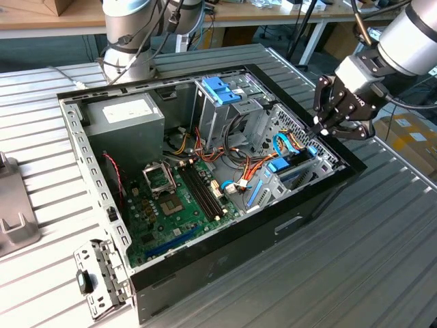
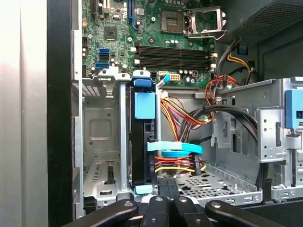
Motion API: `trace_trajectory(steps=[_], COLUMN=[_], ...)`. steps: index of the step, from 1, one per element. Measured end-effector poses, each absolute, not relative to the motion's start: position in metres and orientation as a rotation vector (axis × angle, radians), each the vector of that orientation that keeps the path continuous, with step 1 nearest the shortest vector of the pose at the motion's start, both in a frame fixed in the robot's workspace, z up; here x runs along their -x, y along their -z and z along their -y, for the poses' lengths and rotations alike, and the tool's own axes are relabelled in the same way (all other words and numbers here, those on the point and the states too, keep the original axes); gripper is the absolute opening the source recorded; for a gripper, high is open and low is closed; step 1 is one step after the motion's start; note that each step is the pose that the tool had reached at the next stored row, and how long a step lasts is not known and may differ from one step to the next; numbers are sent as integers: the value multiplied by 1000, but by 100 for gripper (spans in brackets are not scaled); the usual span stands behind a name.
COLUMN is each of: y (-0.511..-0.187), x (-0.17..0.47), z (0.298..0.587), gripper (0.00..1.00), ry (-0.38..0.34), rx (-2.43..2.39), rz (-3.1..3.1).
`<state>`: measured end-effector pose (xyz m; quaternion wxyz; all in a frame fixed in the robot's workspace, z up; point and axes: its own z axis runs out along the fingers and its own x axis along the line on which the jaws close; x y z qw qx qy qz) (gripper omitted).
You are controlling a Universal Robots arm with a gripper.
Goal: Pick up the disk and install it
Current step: 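Insert the second disk wire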
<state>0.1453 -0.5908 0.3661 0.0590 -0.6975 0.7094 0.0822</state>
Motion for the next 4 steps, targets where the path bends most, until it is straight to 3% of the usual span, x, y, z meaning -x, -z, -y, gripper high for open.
trace_trajectory(steps=[4], y=[-366], x=[-146], z=[591], gripper=[11], ry=[-249], rx=[2113], rz=[-2149])
